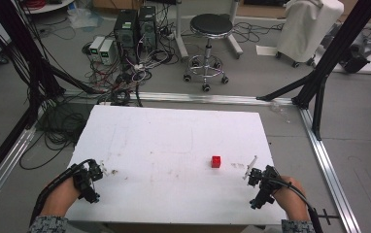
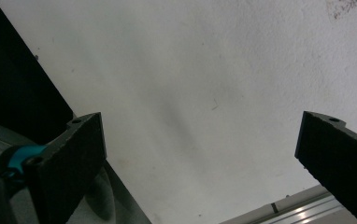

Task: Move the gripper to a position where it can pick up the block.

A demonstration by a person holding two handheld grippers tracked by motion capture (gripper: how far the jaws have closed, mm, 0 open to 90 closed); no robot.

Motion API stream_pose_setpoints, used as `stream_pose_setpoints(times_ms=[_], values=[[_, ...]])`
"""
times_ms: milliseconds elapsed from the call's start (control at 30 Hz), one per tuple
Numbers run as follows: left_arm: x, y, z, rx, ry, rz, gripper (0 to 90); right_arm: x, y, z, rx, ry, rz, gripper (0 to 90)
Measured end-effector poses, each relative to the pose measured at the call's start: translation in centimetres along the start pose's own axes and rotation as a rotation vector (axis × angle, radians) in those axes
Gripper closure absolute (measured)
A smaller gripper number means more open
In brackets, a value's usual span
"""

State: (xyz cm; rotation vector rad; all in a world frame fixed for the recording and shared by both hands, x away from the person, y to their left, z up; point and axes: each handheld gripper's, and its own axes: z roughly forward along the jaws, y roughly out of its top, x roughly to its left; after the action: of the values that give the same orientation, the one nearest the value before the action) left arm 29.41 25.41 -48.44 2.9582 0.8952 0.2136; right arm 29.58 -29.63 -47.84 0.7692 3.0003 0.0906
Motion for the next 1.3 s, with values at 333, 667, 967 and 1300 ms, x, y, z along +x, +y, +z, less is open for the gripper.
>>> stream_pose_setpoints(times_ms=[333,667,967,1300], values=[[0.0,-0.2,0.0,-0.007,-0.003,-0.006,21.0,0.2,0.7,-0.3,-0.021,-0.013,-0.014,1.2],[0.2,-0.4,-0.1,-0.009,-0.003,-0.009,21.0,0.6,2.2,-1.5,-0.045,-0.050,-0.058,1.2],[0.2,-0.3,0.0,-0.008,-0.014,-0.009,21.0,0.2,4.7,-1.7,-0.020,-0.115,-0.144,1.2],[0.3,-0.2,0.1,-0.011,-0.018,-0.013,21.0,-1.4,6.6,-2.3,0.004,-0.151,-0.215,1.2]])
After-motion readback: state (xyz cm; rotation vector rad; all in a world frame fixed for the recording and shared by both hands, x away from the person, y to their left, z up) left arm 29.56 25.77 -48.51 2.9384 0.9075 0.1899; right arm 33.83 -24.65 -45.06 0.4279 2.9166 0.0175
